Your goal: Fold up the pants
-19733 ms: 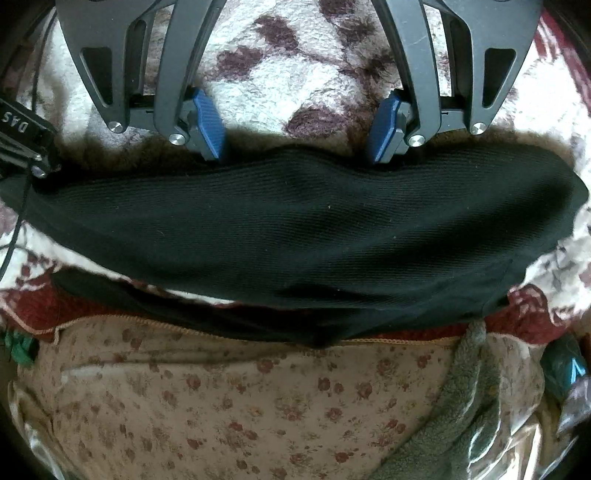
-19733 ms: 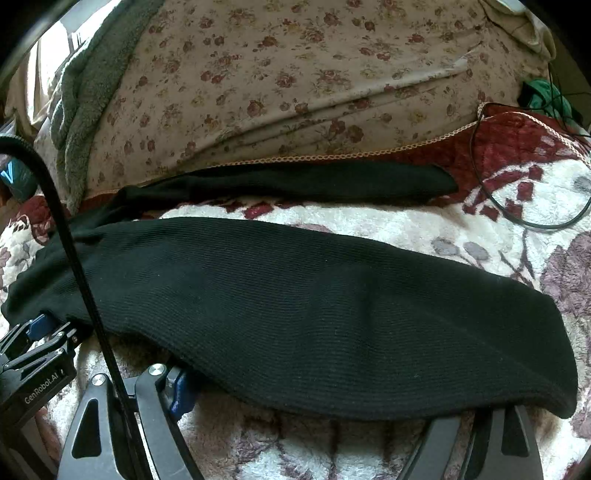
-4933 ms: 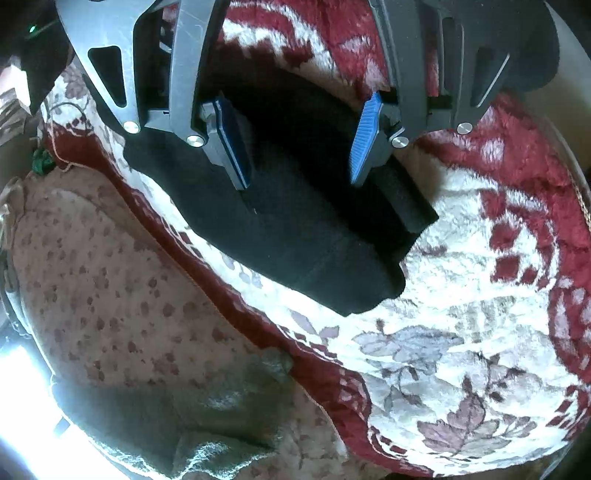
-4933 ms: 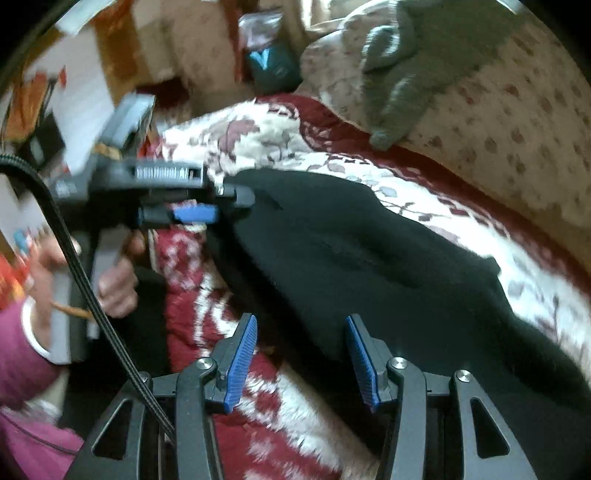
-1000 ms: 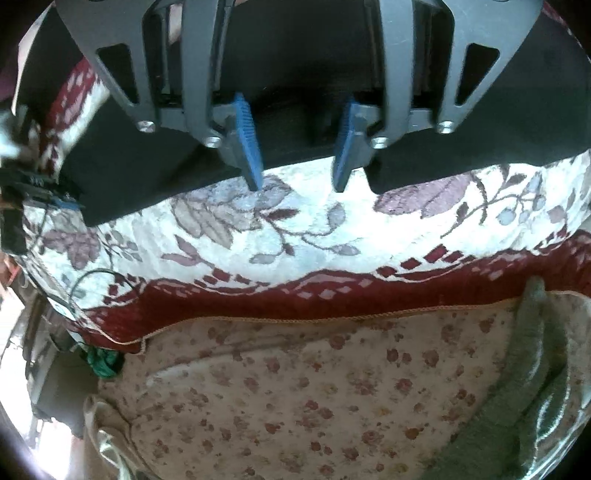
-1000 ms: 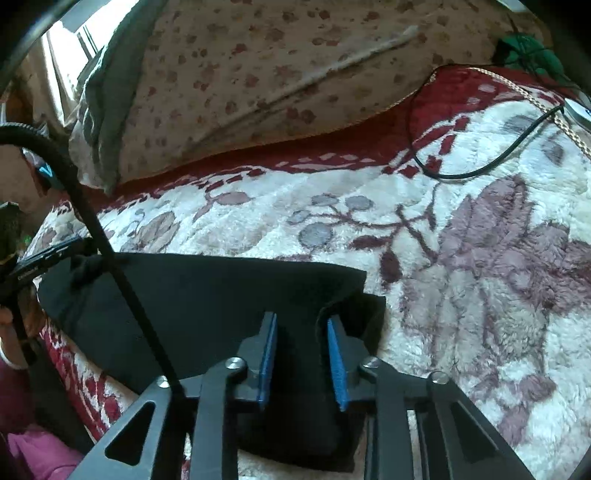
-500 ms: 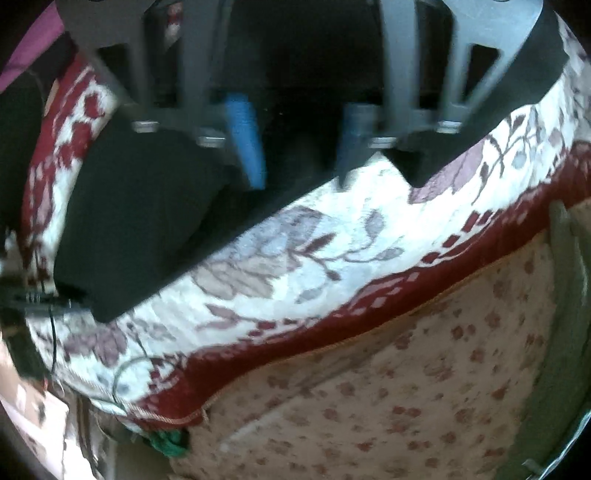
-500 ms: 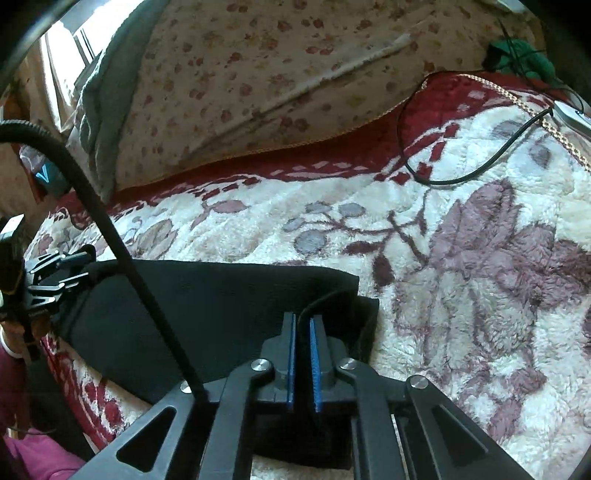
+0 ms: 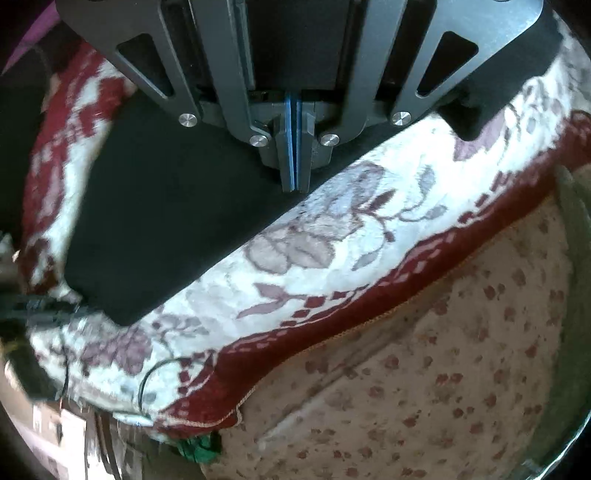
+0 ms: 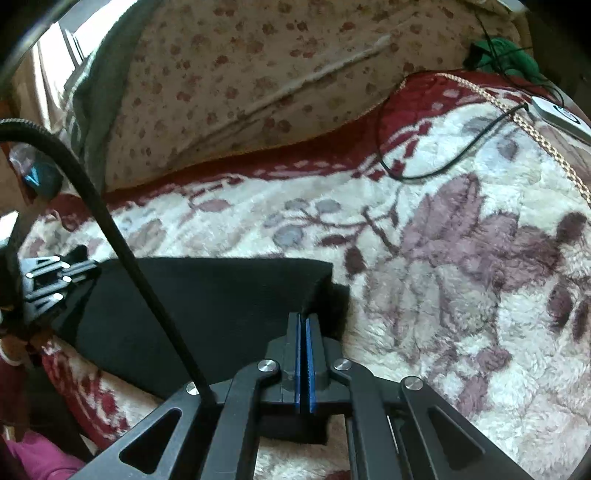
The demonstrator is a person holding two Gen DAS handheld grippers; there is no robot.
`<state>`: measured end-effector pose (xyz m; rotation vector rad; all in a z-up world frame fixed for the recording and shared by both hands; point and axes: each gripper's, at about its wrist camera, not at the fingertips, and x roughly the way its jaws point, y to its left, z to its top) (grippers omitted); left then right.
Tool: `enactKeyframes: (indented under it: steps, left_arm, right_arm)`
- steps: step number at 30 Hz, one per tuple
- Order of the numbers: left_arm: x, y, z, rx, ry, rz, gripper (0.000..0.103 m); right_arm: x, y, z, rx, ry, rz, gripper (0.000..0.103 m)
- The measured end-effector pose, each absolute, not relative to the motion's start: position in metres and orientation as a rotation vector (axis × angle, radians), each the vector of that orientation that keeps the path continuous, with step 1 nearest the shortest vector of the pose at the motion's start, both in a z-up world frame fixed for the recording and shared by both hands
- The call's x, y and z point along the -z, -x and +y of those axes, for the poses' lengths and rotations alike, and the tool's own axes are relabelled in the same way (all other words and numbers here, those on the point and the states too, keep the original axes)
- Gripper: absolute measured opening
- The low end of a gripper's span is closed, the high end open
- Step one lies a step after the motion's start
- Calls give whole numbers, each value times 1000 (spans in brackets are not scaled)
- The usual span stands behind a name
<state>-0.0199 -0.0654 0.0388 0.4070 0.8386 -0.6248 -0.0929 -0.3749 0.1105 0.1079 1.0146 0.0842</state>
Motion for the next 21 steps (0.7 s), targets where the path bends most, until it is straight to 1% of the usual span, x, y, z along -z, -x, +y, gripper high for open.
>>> enactKeyframes:
  steps: [5, 6, 8, 10, 12, 13, 14, 17, 21]
  left_arm:
    - [-56, 15, -60, 618, -296, 849, 0]
    - [-60, 14, -60, 626, -283, 846, 2]
    - [-65, 15, -63, 647, -272, 847, 10]
    - [-69, 14, -69, 680, -254, 861, 37]
    - [-73, 14, -76, 748, -215, 873, 46]
    - [-75, 13, -82, 786, -205, 880, 49]
    - [-76, 13, -88, 811, -209, 891, 50]
    - [-73, 11, -111, 854, -237, 915, 50]
    - [-62, 4, -147, 929, -263, 977, 50]
  right_arm:
    - [-104, 91, -390, -16, -134, 1050, 2]
    - [-102, 91, -393, -22, -154, 1062, 2]
    - [-107, 95, -396, -34, -187, 1031, 2]
    - [-116, 102, -398, -45, -237, 1008, 7]
    - [-125, 113, -399, -41, -289, 996, 28]
    - [-127, 119, -399, -43, -315, 994, 33]
    - [-127, 125, -399, -45, -349, 998, 40]
    - [-121, 147, -398, -49, -421, 1037, 40]
    - [-116, 164, -390, -34, -385, 1059, 41]
